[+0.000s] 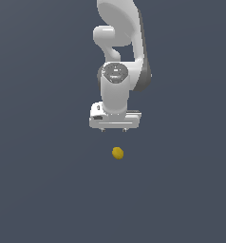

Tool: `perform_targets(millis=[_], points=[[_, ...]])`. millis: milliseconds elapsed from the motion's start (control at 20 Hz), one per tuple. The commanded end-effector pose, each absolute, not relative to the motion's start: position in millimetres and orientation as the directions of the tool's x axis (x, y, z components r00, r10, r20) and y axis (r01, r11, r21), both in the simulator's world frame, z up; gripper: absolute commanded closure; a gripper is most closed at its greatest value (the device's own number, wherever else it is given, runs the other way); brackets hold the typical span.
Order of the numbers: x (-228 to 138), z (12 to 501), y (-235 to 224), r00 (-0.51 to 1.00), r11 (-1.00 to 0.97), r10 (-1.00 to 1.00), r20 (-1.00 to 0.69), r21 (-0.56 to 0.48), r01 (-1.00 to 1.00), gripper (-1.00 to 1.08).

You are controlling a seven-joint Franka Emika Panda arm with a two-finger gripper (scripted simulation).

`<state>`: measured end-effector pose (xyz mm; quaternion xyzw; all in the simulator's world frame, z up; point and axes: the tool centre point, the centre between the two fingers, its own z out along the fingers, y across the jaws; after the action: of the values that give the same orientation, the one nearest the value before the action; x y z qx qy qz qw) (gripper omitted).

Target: Pick up the object and move it to a goal position.

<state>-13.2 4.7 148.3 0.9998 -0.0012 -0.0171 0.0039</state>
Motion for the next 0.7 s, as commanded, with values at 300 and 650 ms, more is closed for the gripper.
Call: perform_targets(millis=[300,650], points=[[-10.6,150.7,24.8,0.999,-0.999,0.037,-0.032,0.006,0.037,-0.92],[-10.9,154.0,37.9,0.997,-0.998,0.068,-0.032,0.006,0.068,-0.92]])
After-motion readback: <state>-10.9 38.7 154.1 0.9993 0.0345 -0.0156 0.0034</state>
